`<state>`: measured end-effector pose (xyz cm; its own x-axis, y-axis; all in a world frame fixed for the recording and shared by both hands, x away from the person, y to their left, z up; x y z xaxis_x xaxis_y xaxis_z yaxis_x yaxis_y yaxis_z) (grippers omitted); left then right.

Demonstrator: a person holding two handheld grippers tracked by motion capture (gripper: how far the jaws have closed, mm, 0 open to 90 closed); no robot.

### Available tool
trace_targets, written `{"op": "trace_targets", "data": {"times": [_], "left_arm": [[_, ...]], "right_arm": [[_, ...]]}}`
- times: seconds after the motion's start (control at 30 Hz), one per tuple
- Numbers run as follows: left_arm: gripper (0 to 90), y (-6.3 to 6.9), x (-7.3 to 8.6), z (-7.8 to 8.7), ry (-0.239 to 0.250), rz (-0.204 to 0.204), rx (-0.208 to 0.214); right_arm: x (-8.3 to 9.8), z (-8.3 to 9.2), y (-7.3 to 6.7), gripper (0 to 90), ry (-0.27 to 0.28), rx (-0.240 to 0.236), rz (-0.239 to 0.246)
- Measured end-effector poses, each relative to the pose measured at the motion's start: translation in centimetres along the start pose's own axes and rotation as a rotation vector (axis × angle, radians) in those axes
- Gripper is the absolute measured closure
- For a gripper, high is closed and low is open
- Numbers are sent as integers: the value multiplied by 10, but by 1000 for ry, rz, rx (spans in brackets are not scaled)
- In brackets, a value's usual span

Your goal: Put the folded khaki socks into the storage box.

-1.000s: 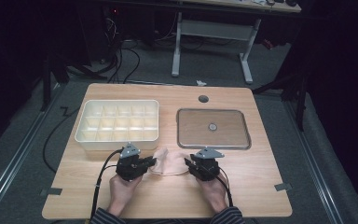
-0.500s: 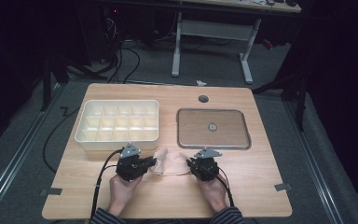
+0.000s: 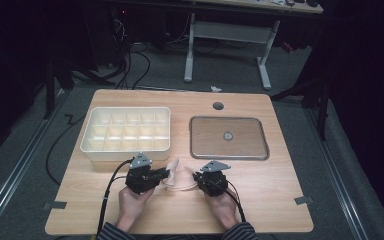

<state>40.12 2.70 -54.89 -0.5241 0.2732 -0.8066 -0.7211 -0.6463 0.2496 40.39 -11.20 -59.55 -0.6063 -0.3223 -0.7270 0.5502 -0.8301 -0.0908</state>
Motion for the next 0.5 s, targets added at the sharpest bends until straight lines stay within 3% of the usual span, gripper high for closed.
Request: {"op": "trace_targets", "data": {"times": [0.5], "left_arm": [[780, 7, 7, -12, -60, 3, 26]], "right_arm": [[-1, -4, -11, 838, -1, -19, 10]]}}
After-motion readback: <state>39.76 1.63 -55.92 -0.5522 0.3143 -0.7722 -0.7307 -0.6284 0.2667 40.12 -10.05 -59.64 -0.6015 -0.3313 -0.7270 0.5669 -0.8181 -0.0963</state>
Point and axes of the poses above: each handheld gripper's, and its own axes: z roughly backward along the jaws, x roughly out of its underside, y roughly to its right, the point moved 10 cm from there along -z, roughly forward along the jaws, and after that the axes turned 3 degrees about -z, right-handed, at the moved point
